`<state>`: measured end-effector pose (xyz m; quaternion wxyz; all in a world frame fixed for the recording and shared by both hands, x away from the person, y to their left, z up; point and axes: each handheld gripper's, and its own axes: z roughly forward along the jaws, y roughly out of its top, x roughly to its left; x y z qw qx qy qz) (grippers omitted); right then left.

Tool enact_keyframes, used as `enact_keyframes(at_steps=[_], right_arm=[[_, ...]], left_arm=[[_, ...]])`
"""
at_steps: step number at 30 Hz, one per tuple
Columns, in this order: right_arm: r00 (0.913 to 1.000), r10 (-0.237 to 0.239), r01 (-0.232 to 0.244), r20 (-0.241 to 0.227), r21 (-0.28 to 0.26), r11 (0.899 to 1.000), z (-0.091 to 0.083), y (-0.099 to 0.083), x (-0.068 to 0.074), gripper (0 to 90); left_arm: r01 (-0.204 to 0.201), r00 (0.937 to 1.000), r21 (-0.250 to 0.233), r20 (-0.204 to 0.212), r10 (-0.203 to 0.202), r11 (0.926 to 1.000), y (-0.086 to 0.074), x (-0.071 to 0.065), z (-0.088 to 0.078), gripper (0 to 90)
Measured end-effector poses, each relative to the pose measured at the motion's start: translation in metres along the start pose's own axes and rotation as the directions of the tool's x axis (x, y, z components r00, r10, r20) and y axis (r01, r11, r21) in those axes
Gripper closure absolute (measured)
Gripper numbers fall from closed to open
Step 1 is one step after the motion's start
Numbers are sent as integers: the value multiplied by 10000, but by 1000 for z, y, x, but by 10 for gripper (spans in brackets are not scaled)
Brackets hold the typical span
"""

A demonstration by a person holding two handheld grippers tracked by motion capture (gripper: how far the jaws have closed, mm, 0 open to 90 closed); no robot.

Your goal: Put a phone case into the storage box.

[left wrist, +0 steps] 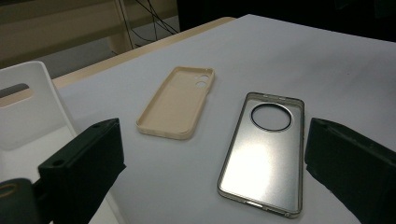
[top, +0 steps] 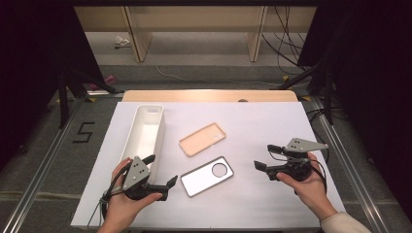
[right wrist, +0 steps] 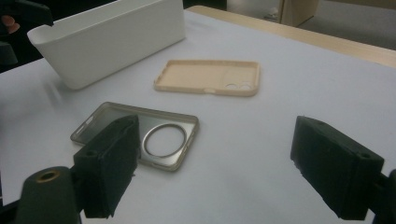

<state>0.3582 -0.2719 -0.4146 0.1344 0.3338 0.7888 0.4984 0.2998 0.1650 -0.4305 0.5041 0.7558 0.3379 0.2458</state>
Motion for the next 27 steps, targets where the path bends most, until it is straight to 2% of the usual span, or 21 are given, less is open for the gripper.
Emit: enact_keyframes(at_steps=[6, 9, 12, 16, 18, 20, 26, 27], right_arm=[[10000, 1, -1, 4, 28, 10000, 1, 0, 1, 170], [10000, -7, 7, -1, 21, 10000, 2, 0, 1, 170], [10000, 15, -15, 25, 37, 10000, 2, 0, 1, 171], [10000, 7, -7, 46, 81, 10000, 4, 0, 2, 173], [10000, -5, 5, 37, 95, 10000, 4, 1, 2, 174], [10000, -3, 3, -2, 115, 9999, 5, 1, 3, 174], [10000, -65, 66, -53, 196, 9998, 8, 1, 5, 174], [10000, -45, 46, -51, 205, 9998, 8, 1, 5, 174]], left_arm=[[-57, 9999, 121, -136, 58, 9999, 0, -1, 3, 80], [-72, 9998, 168, -171, 75, 9998, 1, -1, 4, 180], [-182, 9985, 477, -498, 205, 9987, 5, -6, 12, 368], [-339, 9985, 1085, -399, 384, 9935, 6, -13, 22, 697], [-371, 9981, 1580, -437, 445, 9867, 7, -15, 28, 824], [-369, 9974, 1990, -526, 483, 9793, 8, -16, 36, 893], [-428, 9968, 3261, -500, 624, 9444, 3, -20, 68, 898], [-428, 9968, 3261, -500, 624, 9444, 3, -20, 68, 898]])
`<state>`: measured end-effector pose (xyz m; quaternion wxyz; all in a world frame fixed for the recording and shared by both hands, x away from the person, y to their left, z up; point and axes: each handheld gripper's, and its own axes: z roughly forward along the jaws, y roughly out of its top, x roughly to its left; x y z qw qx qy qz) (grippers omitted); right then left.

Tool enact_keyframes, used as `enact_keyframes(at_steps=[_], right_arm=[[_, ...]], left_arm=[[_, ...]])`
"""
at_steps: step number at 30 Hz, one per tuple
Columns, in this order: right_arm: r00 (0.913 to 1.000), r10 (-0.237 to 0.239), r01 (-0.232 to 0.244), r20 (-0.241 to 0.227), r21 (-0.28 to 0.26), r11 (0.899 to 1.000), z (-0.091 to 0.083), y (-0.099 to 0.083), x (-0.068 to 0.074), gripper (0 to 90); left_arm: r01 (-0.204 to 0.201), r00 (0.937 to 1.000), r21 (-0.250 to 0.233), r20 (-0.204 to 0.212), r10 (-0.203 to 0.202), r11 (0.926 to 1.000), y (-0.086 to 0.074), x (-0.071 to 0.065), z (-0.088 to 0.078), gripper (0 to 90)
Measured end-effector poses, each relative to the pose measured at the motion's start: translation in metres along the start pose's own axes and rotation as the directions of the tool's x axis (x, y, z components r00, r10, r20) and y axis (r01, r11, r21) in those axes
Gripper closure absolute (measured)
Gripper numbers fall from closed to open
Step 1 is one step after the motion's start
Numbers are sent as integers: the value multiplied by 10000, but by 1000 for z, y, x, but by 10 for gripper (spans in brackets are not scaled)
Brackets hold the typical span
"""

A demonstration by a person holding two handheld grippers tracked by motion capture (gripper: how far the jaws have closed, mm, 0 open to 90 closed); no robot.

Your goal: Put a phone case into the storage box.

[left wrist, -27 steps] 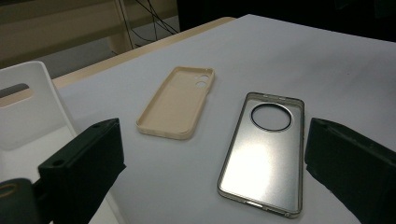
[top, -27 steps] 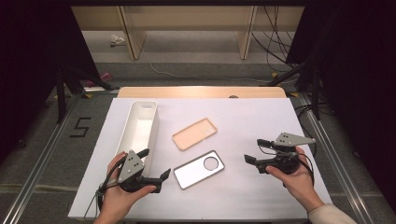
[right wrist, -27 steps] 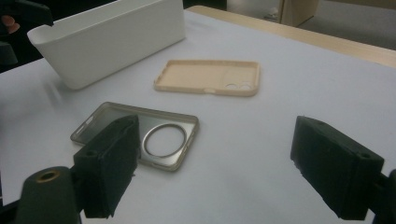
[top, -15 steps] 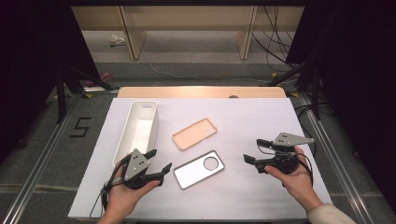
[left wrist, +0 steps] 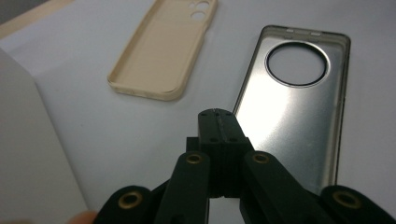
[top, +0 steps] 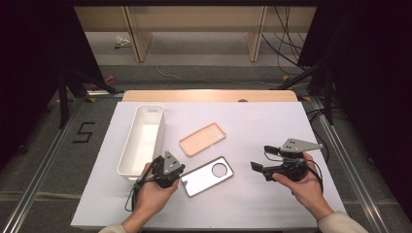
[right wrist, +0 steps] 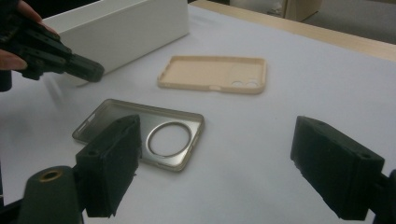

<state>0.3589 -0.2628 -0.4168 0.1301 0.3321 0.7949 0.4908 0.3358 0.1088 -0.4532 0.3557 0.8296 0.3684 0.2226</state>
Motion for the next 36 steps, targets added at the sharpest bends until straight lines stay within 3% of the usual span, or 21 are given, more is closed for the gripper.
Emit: enact_keyframes(at_steps=[1, 5, 13, 21, 27, 36], right_arm=[[10000, 6, -6, -8, 0, 10000, 0, 0, 0, 174], [10000, 26, -26, -28, -14, 10000, 0, 0, -1, 174], [10000, 5, -5, -34, 35, 10000, 0, 0, -1, 175], [10000, 10, -10, -12, 18, 10000, 0, 0, 0, 176], [10000, 20, -20, -28, 9, 10000, -1, 0, -1, 176], [10000, 33, -33, -40, -3, 10000, -1, 0, -1, 177]], left_arm=[[-144, 9999, 362, -46, 145, 9992, 1, -2, 10, 898], [-262, 9994, 908, -206, 281, 9955, 1, -2, 25, 898], [-210, 9991, 1329, -339, 257, 9909, -2, 3, 35, 898], [31, 9997, 1793, -251, 14, 9838, -7, 5, 41, 899], [181, 9997, 1866, -171, -152, 9823, -7, 6, 40, 899], [220, 9997, 2058, 86, -242, 9783, -8, -3, 35, 899]])
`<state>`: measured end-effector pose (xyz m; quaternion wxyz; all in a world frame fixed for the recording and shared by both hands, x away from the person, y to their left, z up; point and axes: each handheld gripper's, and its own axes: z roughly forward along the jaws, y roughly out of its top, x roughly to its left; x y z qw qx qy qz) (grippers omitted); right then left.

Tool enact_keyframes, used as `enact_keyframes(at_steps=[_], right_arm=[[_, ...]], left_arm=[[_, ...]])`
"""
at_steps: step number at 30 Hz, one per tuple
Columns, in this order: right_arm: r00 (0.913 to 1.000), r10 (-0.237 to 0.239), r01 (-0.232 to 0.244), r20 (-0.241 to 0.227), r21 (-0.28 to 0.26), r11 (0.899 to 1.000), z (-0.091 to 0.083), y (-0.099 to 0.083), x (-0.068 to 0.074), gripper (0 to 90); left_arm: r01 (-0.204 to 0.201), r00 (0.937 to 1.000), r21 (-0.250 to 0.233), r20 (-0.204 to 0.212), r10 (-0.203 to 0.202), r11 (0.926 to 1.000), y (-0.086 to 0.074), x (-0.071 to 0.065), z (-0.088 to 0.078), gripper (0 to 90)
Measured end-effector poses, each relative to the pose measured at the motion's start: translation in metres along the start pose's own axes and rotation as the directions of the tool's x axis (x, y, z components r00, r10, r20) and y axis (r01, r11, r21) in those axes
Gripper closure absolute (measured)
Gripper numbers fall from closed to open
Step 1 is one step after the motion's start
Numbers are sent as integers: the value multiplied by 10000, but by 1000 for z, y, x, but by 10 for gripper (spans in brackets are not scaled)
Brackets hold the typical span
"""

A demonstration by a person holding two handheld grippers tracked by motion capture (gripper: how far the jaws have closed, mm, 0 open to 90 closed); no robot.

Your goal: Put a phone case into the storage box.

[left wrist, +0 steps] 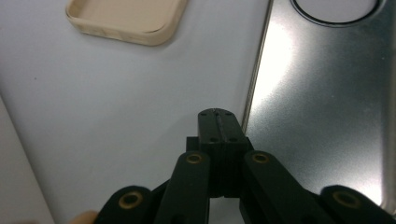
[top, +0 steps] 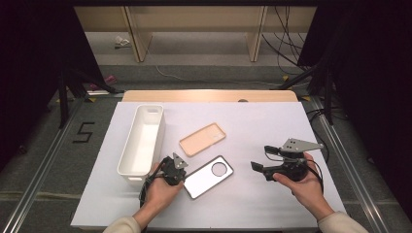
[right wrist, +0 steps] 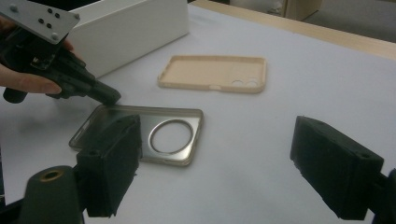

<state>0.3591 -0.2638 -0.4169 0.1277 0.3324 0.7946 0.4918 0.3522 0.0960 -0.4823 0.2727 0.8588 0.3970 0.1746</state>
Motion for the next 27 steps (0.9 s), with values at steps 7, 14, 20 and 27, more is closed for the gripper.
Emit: enact_keyframes(at_steps=[7, 14, 20, 27], right_arm=[[10000, 8, -8, 16, 32, 10000, 0, 0, 0, 177], [10000, 15, -15, 20, 37, 10000, 0, 0, 0, 177], [10000, 23, -23, 16, 45, 10000, 1, 0, 0, 177], [10000, 24, -24, 9, 61, 10000, 1, 0, 0, 177]], left_arm=[[-76, 9983, 148, 573, 67, 9999, -2, -14, -5, 899], [-202, 9946, 199, 1023, 181, 9996, -2, -24, -7, 899], [-292, 9905, 184, 1347, 264, 9994, 0, -32, -7, 899], [-377, 9861, 134, 1622, 351, 9992, 2, -41, -7, 898]])
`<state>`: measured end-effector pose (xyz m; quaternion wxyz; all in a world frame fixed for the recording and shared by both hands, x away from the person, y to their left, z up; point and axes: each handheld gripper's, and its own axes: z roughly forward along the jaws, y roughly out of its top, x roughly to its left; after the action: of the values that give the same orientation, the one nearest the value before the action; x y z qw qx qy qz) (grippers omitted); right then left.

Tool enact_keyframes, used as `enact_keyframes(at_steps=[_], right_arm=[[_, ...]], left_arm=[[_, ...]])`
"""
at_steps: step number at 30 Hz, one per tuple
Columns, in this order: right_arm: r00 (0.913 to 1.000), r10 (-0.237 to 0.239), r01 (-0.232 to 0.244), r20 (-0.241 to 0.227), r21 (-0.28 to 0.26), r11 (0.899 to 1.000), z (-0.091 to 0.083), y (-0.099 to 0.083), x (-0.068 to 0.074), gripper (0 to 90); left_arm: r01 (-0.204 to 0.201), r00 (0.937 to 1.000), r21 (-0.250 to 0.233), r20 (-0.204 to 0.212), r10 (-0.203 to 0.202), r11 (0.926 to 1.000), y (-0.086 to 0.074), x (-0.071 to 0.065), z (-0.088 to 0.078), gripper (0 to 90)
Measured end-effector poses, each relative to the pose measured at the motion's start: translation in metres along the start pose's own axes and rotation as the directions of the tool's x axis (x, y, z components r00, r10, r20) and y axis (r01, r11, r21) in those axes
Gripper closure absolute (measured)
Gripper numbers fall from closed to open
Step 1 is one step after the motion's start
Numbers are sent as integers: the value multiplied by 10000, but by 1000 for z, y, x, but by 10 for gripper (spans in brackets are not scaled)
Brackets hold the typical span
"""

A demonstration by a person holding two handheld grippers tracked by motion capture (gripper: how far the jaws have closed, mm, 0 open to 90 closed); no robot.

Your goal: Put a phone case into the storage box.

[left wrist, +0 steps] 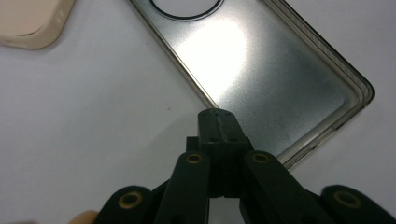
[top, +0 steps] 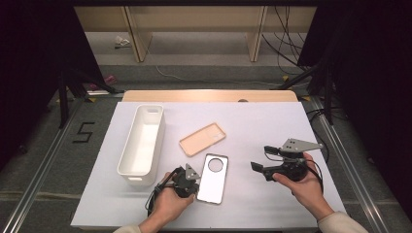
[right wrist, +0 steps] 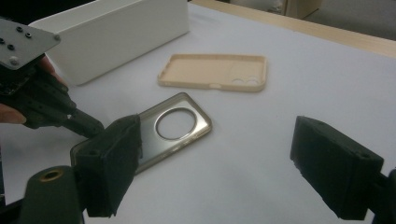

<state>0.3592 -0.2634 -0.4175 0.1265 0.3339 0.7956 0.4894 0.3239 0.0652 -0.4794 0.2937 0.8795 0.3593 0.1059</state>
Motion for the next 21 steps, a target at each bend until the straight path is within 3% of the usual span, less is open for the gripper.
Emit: enact_keyframes(at_steps=[10, 21], right_arm=[[10000, -25, 25, -26, 28, 10000, 1, 0, 0, 178], [9999, -124, 126, -96, 143, 9998, 1, 0, 2, 184]], left_arm=[[-236, 9996, -43, 183, 236, 9997, 3, -7, 3, 898], [-164, 9993, -279, 343, 174, 9995, 4, -7, 0, 895]])
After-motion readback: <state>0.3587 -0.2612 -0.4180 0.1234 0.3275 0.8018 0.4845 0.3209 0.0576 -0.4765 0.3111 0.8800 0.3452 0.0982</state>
